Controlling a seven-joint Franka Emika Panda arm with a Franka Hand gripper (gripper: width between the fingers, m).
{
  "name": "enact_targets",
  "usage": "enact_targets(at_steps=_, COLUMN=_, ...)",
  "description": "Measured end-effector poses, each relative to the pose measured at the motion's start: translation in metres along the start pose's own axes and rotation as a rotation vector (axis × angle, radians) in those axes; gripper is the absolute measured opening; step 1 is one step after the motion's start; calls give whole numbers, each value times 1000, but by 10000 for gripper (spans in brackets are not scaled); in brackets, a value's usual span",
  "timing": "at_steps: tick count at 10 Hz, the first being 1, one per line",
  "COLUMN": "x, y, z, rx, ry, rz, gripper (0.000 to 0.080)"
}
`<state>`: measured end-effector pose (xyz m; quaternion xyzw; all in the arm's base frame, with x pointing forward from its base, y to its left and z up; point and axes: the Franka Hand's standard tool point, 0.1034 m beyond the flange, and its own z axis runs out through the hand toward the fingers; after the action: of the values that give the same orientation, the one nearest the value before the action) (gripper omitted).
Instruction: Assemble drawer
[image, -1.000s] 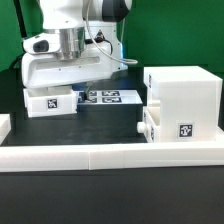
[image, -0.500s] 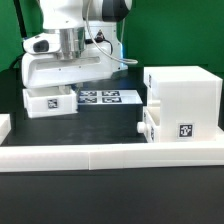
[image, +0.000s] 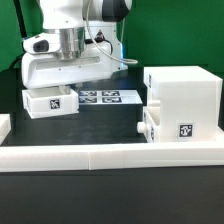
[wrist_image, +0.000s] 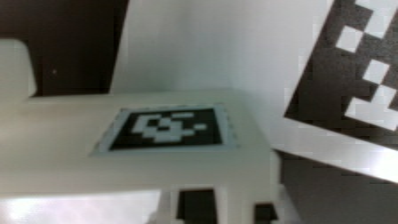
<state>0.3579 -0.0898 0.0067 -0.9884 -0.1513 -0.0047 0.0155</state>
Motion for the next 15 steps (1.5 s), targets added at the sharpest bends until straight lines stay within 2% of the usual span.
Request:
enact_targets(at_steps=2, x=14, y=-5, z=-6, rx=-11, ry=16, rz=-48, gripper=42)
enact_targets(at_steps=4, x=38, y=-11, z=-23, rx=10, ry=-7, rz=-97, gripper=42)
enact_targets(at_steps=6, x=60, y=-10, z=-35, rx=23, ry=-16, rz=-128, gripper=42)
enact_targets(at_steps=9, x=58, y=-10, z=-33, rx=25, ry=-18, rz=-171, gripper=42)
enact_targets(at_steps=11, x=58, y=-4, z=-26, rx=-12, ry=18, rz=-472, gripper=42)
enact_targets(at_steps=12, x=64, y=-3, z=-28, rx=-18, ry=17, rz=-571, gripper=42)
enact_targets(at_steps=15, x=97, y=1, z=-39, rx=-53, ry=3, rz=-904, gripper=42)
